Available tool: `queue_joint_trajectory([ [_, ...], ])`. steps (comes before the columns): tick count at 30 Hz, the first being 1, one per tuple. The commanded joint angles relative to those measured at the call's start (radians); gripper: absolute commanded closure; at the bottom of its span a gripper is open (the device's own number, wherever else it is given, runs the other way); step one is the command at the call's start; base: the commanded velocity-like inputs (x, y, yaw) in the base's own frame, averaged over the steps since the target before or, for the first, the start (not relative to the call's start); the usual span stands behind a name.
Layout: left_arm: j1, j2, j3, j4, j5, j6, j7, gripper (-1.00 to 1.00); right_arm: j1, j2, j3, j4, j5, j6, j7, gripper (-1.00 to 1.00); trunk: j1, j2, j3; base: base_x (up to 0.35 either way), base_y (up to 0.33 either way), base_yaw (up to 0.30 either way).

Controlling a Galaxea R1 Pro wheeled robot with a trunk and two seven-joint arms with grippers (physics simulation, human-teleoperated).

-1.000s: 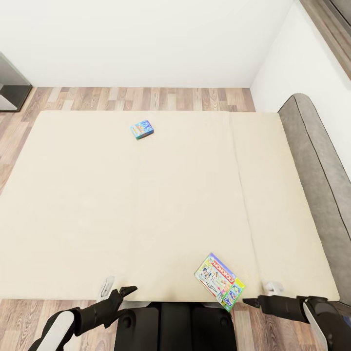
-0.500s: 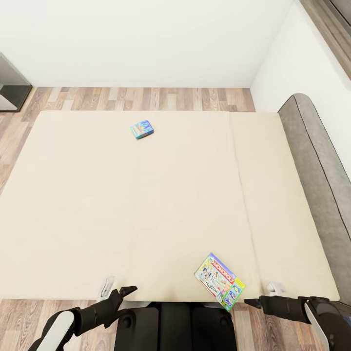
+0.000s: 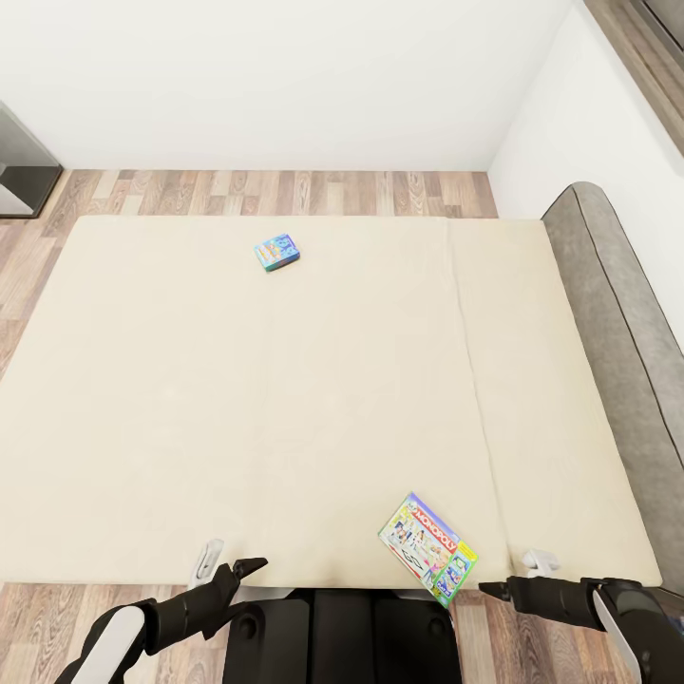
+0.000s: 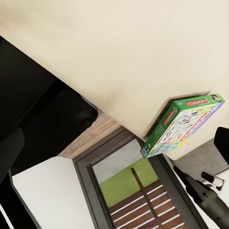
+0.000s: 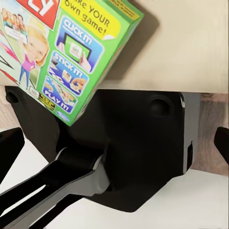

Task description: Put all the toys in the child's room - the three board games (two on the bed and one on the table), the two jigsaw puzzles on the table, and the tennis ball on the table - inside the toy box on the table in the child's room.

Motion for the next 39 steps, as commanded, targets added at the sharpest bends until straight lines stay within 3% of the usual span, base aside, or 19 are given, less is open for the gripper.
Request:
queue_joint_trajectory([
  [1, 0.0, 0.0, 0.002, 0.0, -0.006, 0.005, -0.006, -1.0, 0.0, 0.001, -0.002, -0.001, -0.001, 0.007, -0.008, -1.0, 0.001, -0.001, -0.001, 0.0, 0.0, 0.0],
  [10, 0.0, 0.0, 0.002, 0.0, -0.006, 0.005, -0.006, -1.0, -0.001, 0.003, -0.002, -0.001, -0.004, 0.007, -0.048, -1.0, 0.001, -0.001, -0.001, 0.0, 0.0, 0.0],
  [39, -0.001, 0.0, 0.002, 0.0, -0.006, 0.005, -0.006, -1.0, -0.019, 0.006, -0.001, -0.002, -0.008, 0.005, -0.064, -1.0, 0.001, -0.001, -0.001, 0.0, 0.0, 0.0],
])
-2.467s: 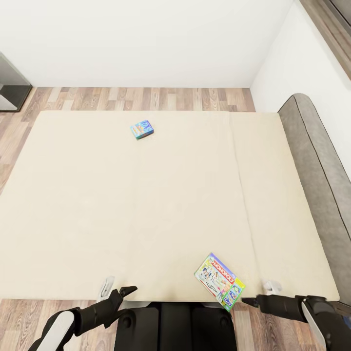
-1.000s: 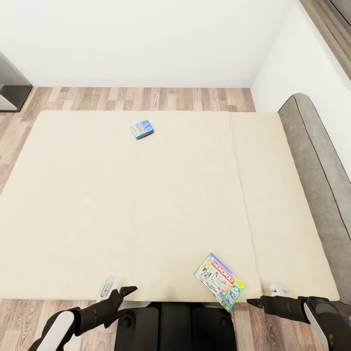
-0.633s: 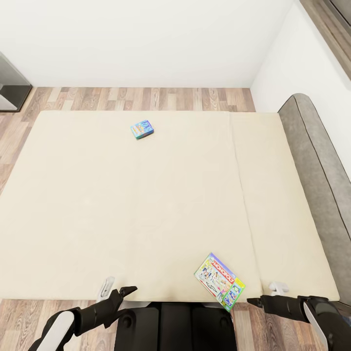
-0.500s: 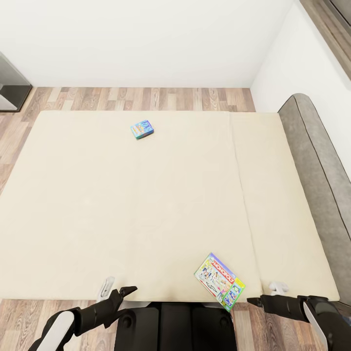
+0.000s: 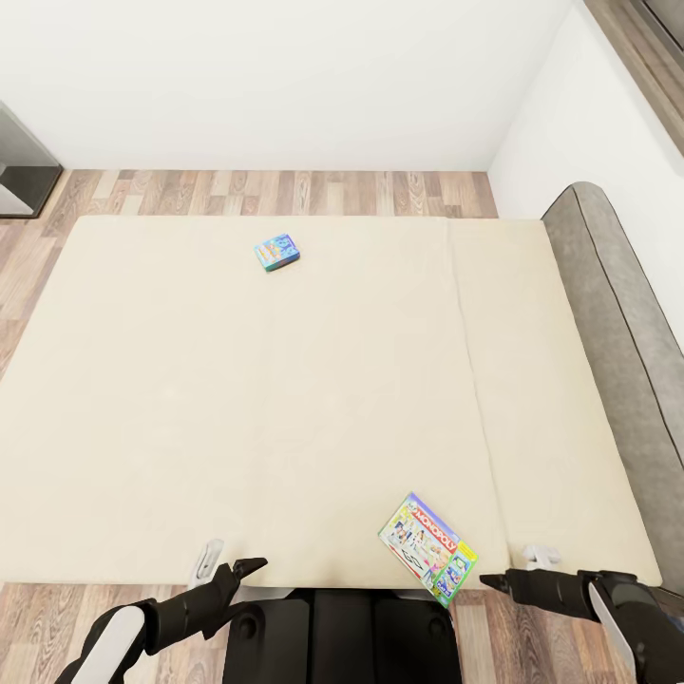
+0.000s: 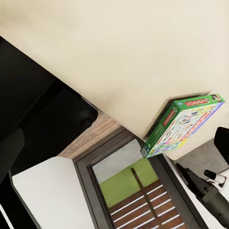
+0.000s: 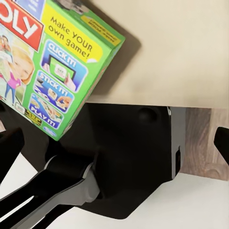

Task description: Put all the toys in the child's room - the three board games (two on the bed and one on the table), the two jigsaw puzzles on the table, and the tennis ball on the table - inside the toy box on the table in the child's room.

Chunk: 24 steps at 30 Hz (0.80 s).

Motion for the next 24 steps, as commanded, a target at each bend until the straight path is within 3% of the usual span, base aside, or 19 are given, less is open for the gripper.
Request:
queue_joint_trajectory([
  [1, 0.0, 0.0, 0.002, 0.0, -0.006, 0.005, -0.006, -1.0, -0.001, 0.001, -0.002, -0.001, 0.0, 0.008, 0.004, -1.0, 0.001, -0.001, -0.001, 0.0, 0.0, 0.0],
  [24, 0.0, 0.0, 0.002, 0.0, -0.006, 0.005, -0.006, -1.0, -0.025, 0.04, -0.002, -0.002, -0.001, 0.008, 0.001, -1.0, 0.001, -0.001, -0.001, 0.0, 0.0, 0.0],
])
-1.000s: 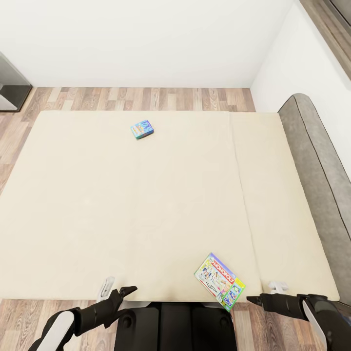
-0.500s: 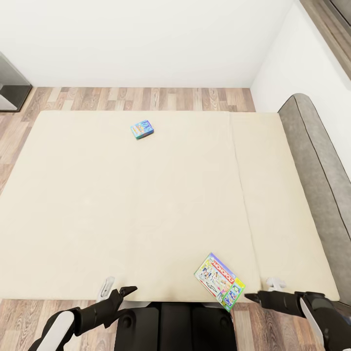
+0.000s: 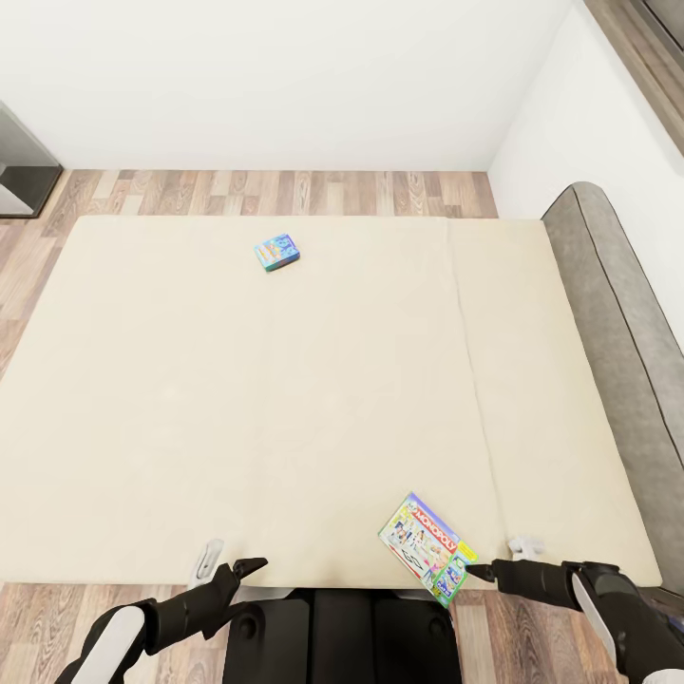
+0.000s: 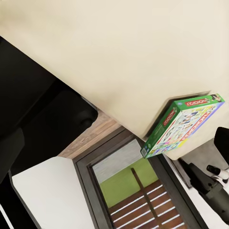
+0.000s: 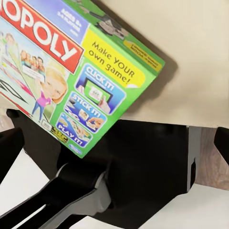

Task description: Put all the toys in the child's room - the three board games (two on the bed and one on the table), the two jigsaw puzzles on the table, and the tennis ball on the table - inside the toy box on the table in the child's room.

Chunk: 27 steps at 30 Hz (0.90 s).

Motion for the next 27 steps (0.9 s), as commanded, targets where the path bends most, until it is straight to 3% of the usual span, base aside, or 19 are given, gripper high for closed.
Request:
queue_joint_trajectory([
  [1, -0.001, 0.0, 0.002, 0.0, -0.006, 0.005, -0.006, -1.0, -0.002, 0.003, -0.003, -0.001, 0.0, 0.008, 0.003, -1.0, 0.001, -0.001, -0.001, 0.0, 0.0, 0.0],
  [14, 0.0, 0.0, 0.002, -0.001, -0.006, 0.005, -0.006, -1.0, -0.021, 0.03, -0.001, 0.0, 0.0, 0.008, -0.055, -1.0, 0.001, -0.001, -0.001, 0.0, 0.0, 0.0],
  [27, 0.0, 0.0, 0.002, -0.001, -0.006, 0.005, -0.006, -1.0, -0.034, 0.041, -0.001, 0.001, 0.0, 0.008, -0.077, -1.0, 0.001, -0.001, -0.001, 0.0, 0.0, 0.0],
])
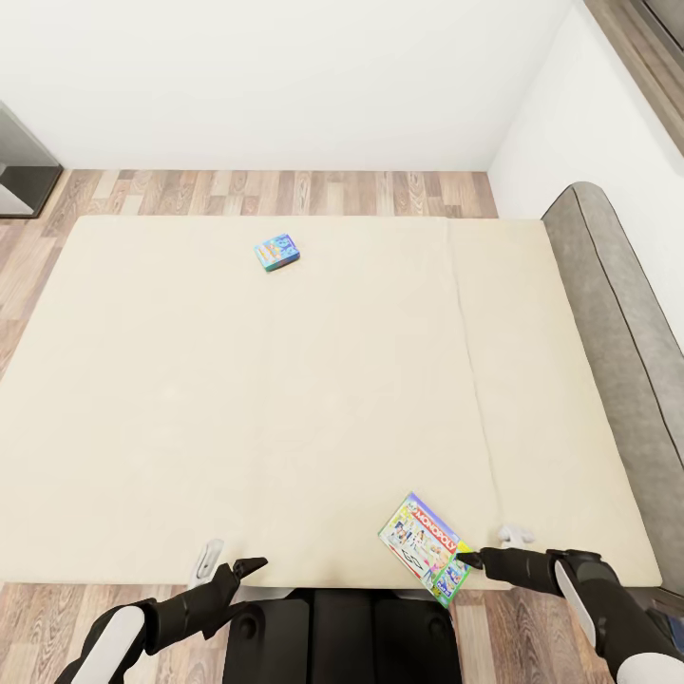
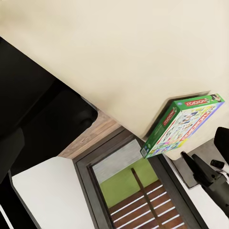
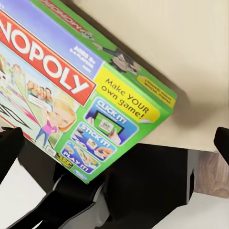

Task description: Put all the toys in the child's room - the three board games (two on the bed and one on the table), the two jigsaw puzzles on the table, and the tennis ball on the table - inside the toy box on the table in the child's room.

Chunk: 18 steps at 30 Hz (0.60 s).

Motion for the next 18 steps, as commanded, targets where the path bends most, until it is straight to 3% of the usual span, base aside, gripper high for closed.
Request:
queue_joint_trajectory([
  [1, 0.0, 0.0, 0.002, 0.0, -0.006, 0.005, -0.006, -1.0, 0.0, 0.0, -0.003, -0.001, 0.0, 0.008, 0.004, -1.0, 0.001, -0.001, -0.001, 0.0, 0.0, 0.0],
  [18, 0.0, 0.0, 0.002, 0.0, -0.006, 0.005, -0.006, -1.0, -0.016, 0.002, -0.003, 0.001, 0.001, 0.009, -0.002, -1.0, 0.001, -0.001, -0.001, 0.0, 0.0, 0.0],
])
